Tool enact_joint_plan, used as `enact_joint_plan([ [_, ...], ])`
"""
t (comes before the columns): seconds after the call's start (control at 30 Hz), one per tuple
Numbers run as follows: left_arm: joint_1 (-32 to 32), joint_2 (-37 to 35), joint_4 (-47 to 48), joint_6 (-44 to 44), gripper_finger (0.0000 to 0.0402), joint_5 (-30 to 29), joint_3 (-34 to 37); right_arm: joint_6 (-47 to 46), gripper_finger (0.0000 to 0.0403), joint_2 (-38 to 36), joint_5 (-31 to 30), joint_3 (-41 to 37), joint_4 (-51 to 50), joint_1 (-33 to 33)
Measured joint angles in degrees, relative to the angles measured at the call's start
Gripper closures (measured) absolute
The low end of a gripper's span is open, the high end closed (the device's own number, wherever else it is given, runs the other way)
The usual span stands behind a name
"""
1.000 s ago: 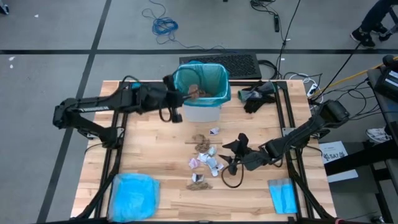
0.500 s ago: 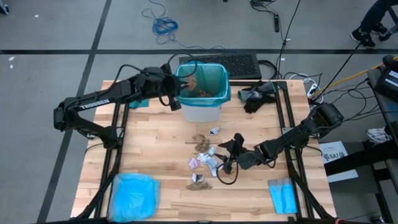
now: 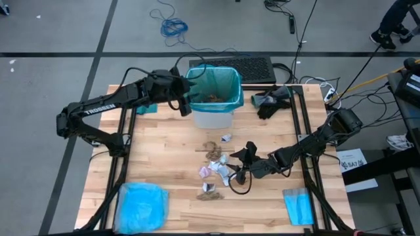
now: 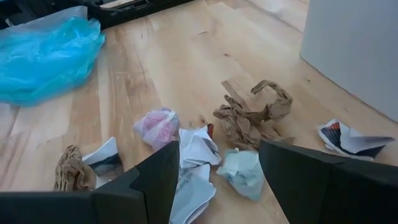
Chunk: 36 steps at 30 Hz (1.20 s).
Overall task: Place trash/remove bag and relplace
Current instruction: Put the white trash bag into the trash bin
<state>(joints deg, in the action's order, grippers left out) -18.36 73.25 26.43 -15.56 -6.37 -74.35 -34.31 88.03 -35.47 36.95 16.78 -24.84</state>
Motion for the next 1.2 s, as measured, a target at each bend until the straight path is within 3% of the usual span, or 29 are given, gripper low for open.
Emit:
enact_joint_plan([
  [0.2, 7.8, 0.0, 4.7, 2.1, 0.021, 0.6, 0.0, -2.7, 0.019, 0.8, 1.4, 0.0, -2.2, 0.0],
  [0.57, 22.1, 0.0, 7.5, 6.9, 0.021, -8.9, 0.0, -3.0, 0.019, 10.3, 1.5, 0.0, 6.1, 3.8],
  [0.67, 25.1, 0.0, 9.5, 9.0, 0.021, -12.7, 0.3, -3.0, 0.019, 11.5, 3.9, 0.0, 7.1, 5.9],
  [0.8, 28.1, 0.0, 9.9, 11.4, 0.021, -15.3, 3.4, -4.5, 0.019, 13.9, 8.5, 0.0, 7.3, 7.9],
  [0.93, 30.2, 0.0, 9.8, 14.3, 0.021, -17.9, 6.5, -5.1, 0.0195, 16.1, 8.0, 0.0, 10.1, 8.8],
  [1.03, 31.3, 0.0, 9.9, 17.4, 0.021, -20.1, 9.1, -5.0, 0.0233, 16.9, 6.5, 0.0, 12.5, 8.8],
  [1.2, 33.2, 0.0, 8.2, 21.2, 0.021, -23.4, 13.1, -3.2, 0.0375, 16.9, 5.6, 0.0, 14.1, 8.6],
])
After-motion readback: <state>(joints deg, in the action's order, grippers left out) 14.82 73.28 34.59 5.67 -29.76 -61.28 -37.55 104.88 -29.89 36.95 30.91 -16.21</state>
